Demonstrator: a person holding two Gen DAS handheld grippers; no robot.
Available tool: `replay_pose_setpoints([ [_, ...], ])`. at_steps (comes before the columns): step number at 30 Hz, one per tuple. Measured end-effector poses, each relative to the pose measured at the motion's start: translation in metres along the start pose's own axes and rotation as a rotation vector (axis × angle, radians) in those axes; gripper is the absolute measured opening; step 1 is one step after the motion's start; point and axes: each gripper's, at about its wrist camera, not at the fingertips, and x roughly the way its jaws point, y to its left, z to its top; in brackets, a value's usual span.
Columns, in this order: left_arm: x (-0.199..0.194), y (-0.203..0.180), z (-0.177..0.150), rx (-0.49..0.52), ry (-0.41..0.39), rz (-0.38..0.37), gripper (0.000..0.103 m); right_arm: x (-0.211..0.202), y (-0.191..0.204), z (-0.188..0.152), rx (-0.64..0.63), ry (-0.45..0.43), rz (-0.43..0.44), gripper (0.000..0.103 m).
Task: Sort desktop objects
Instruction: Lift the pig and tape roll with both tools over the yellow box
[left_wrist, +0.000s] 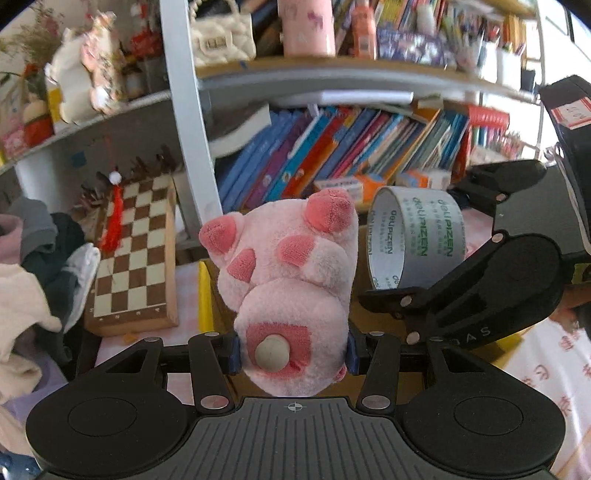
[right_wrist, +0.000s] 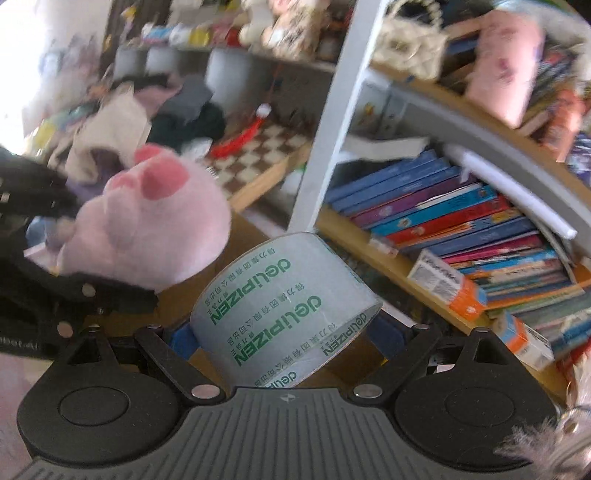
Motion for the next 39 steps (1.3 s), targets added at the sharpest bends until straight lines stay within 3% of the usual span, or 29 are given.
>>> replay_pose_setpoints([
  [9, 0.052, 0.000, 0.006, 0.058, 0.130, 0.016, 0.048, 0.054, -0.004, -0.012, -0.222, 0.135, 0.090, 0.092],
  [18, 0.082, -0.002, 0.002, 0.095, 0.232, 0.026, 0.048, 0.080, -0.009, -0.012, -0.314, 0.230, 0.123, 0.092],
  [39, 0.094, -0.005, 0.008, 0.155, 0.265, 0.052, 0.053, 0.089, -0.011, -0.013, -0.359, 0.255, 0.093, 0.092],
])
